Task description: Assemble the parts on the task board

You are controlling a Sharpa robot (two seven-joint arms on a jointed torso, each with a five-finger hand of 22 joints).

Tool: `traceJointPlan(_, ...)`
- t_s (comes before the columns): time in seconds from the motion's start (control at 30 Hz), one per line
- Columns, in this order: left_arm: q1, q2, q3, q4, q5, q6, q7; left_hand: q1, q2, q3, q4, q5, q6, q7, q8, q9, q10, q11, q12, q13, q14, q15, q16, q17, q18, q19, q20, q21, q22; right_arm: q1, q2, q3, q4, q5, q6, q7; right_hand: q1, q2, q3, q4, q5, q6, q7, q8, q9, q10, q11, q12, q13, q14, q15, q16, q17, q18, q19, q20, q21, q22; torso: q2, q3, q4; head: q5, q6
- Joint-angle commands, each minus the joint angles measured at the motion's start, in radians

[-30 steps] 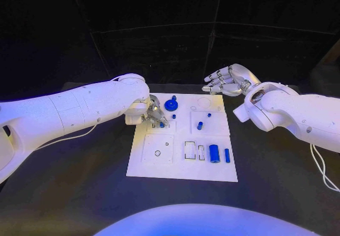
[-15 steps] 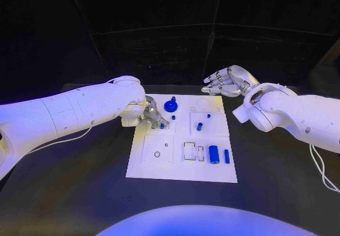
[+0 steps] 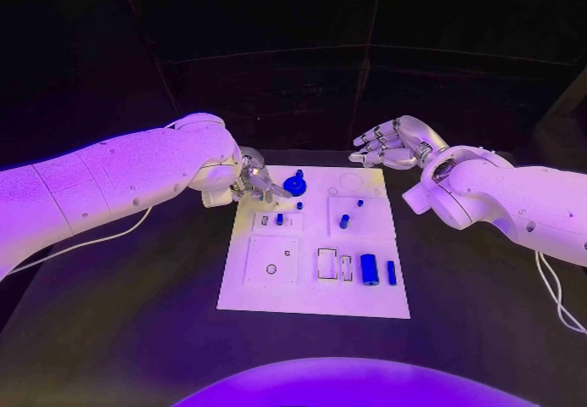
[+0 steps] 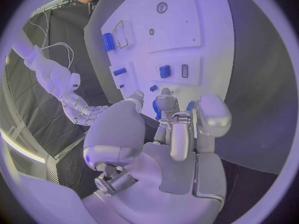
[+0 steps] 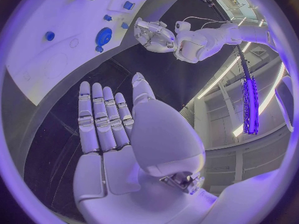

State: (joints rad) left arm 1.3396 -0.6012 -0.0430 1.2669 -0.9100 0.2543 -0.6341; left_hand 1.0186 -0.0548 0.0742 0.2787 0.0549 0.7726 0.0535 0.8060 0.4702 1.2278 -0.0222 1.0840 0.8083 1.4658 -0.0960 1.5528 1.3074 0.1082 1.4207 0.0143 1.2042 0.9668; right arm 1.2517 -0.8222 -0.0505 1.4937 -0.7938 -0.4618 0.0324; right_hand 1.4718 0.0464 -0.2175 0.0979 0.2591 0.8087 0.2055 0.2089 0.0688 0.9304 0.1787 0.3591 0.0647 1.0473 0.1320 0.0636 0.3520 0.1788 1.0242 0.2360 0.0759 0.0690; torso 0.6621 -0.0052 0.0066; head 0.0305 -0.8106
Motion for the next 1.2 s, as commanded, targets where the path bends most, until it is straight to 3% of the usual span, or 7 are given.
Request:
traceJointPlan(0.03,0.016,-0.005,0.008,-0.017,-0.002,-0.021,0.029,0.035,0.01,-0.014,-0.006,-0.003,-0.03,0.011,-0.024,-0.02,-0.016,0.011,-0.006,-0.016,0.092,0.014,-0.005,0.208,0.004,-0.006,0.006,-0.015,-0.018,0.002,-0.002,0.001,-0.002,0.002,0.002,0.004,-0.01,0.003,0.0,-0.004,-0.001,-0.008,0.032,0.004,-0.002,-0.009,0.0,0.003,-0.001,0.006,0.002,-0.001,-0.004,0.004,0.001,0.006,-0.006,0.0,0.0,0.001,0.0001,0.002,0.005)
traceJointPlan(0.2,0.034,0.027,0.014,-0.1,-0.002,0.021,0.019,0.055,0.028,-0.031,-0.002,-0.002,-0.043,0.022,-0.043,-0.043,-0.021,0.02,0.001,-0.018,0.093,0.023,-0.004,0.211,0.005,-0.005,0.014,-0.021,-0.023,0.002,-0.001,0.001,-0.004,0.002,0.002,0.003,-0.011,0.004,0.0,-0.004,0.0,-0.008,0.033,0.004,-0.001,-0.01,0.0,0.004,-0.001,0.006,0.002,-0.001,-0.01,0.004,0.001,0.007,-0.006,0.0,0.001,0.0016,0.001,0.002,0.009)
traceJointPlan(0.47,0.041,0.098,0.014,-0.227,-0.014,0.101,0.009,0.06,0.048,-0.041,0.006,-0.002,-0.04,0.025,-0.047,-0.054,-0.015,0.023,0.018,-0.002,0.095,0.026,0.0,0.221,0.004,-0.002,0.018,-0.018,-0.016,0.002,0.005,0.001,-0.006,0.002,0.003,0.004,-0.011,0.004,-0.001,-0.004,0.0,-0.008,0.033,0.005,-0.001,-0.01,0.0,0.004,-0.001,0.006,0.002,-0.001,-0.012,0.004,0.001,0.007,-0.006,0.0,0.003,-0.0002,-0.0028,0.012,0.014)
traceJointPlan(0.67,0.038,0.15,0.011,-0.316,-0.047,0.158,0.015,0.064,0.053,-0.045,0.005,-0.003,-0.035,0.024,-0.046,-0.057,-0.013,0.023,0.022,0.002,0.097,0.027,0.003,0.226,0.003,0.0,0.019,-0.015,-0.01,0.002,0.008,0.001,-0.007,0.002,0.004,0.007,-0.011,0.004,0.0,-0.004,0.001,-0.008,0.033,0.005,-0.001,-0.011,0.0,0.005,-0.001,0.007,0.003,-0.001,-0.016,0.004,0.0,0.007,-0.007,0.0,0.003,0.0009,-0.0026,0.018,0.013)
traceJointPlan(0.83,0.03,0.179,0.007,-0.369,-0.053,0.174,0.023,0.068,0.056,-0.047,0.004,-0.003,-0.032,0.024,-0.046,-0.06,-0.013,0.022,0.024,0.002,0.097,0.027,0.003,0.226,0.003,0.001,0.019,-0.014,-0.009,0.002,0.012,0.001,-0.01,0.004,0.011,0.009,-0.011,0.005,0.0,-0.005,0.002,-0.009,0.033,0.005,-0.001,-0.011,0.0,0.005,-0.001,0.007,0.003,0.0,-0.018,0.004,0.0,0.007,-0.007,0.0,0.001,-0.0004,-0.0011,0.021,0.016)
traceJointPlan(1.2,0.019,0.208,0.004,-0.434,-0.09,0.179,0.045,0.076,0.058,-0.052,0.0,-0.003,-0.027,0.024,-0.045,-0.064,-0.012,0.022,0.03,0.006,0.098,0.027,0.005,0.231,0.002,0.003,0.02,-0.009,-0.001,0.002,0.017,0.001,-0.013,0.005,0.014,0.011,-0.011,0.006,0.001,-0.005,0.003,-0.009,0.033,0.005,-0.002,-0.012,0.001,0.005,-0.001,0.007,0.003,0.0,-0.023,0.004,0.0,0.008,-0.007,0.0,0.001,0.0007,-0.0025,0.025,0.011)
